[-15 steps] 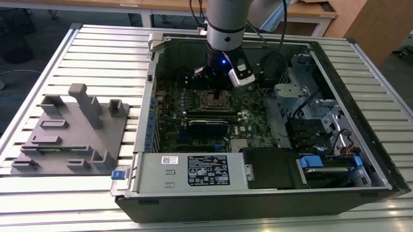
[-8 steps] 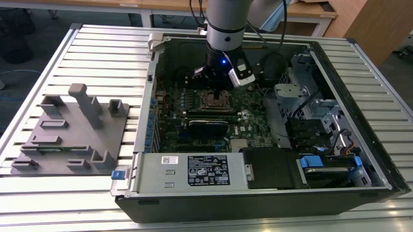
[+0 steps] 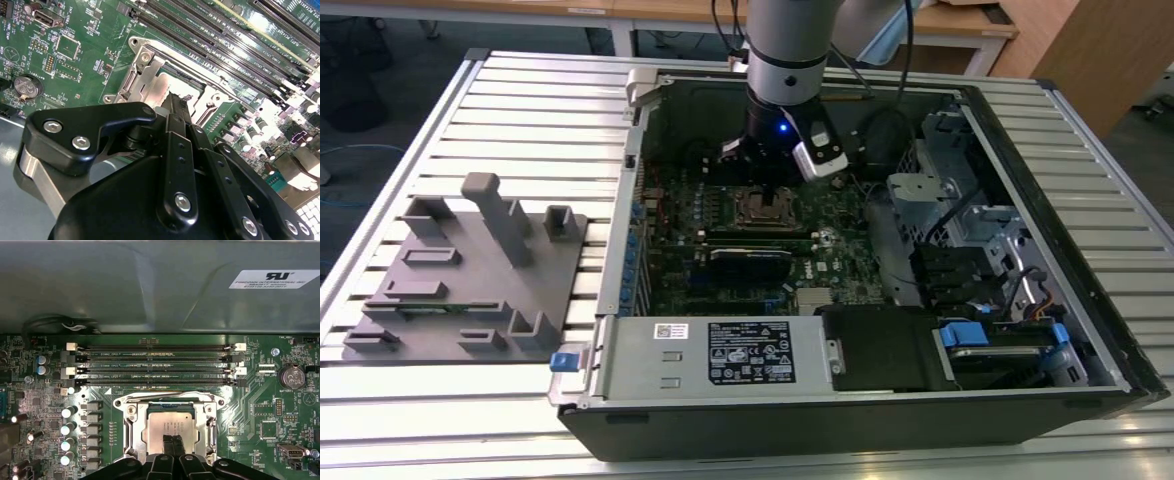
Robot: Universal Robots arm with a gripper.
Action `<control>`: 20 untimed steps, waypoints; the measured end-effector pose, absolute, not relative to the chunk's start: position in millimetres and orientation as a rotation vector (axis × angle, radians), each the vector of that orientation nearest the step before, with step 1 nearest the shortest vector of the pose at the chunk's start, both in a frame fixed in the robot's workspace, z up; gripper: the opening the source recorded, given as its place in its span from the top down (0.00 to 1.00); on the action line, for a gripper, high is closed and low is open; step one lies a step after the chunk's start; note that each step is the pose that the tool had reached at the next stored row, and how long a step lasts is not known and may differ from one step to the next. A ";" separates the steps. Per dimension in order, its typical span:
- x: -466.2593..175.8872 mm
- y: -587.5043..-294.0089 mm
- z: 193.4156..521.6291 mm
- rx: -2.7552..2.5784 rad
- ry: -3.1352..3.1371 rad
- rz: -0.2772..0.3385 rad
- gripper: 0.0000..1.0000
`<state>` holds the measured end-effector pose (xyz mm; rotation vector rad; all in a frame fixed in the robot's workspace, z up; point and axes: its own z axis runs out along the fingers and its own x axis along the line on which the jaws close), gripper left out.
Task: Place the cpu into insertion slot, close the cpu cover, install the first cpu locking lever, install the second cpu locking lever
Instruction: 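Install the first cpu locking lever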
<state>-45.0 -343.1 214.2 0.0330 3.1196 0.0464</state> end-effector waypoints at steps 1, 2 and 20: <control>-45.0 -343.1 214.2 0.032 3.120 0.047 0.90; -45.0 -343.1 214.2 0.031 3.120 0.046 0.90; -45.0 -343.1 214.2 0.011 3.120 0.047 0.90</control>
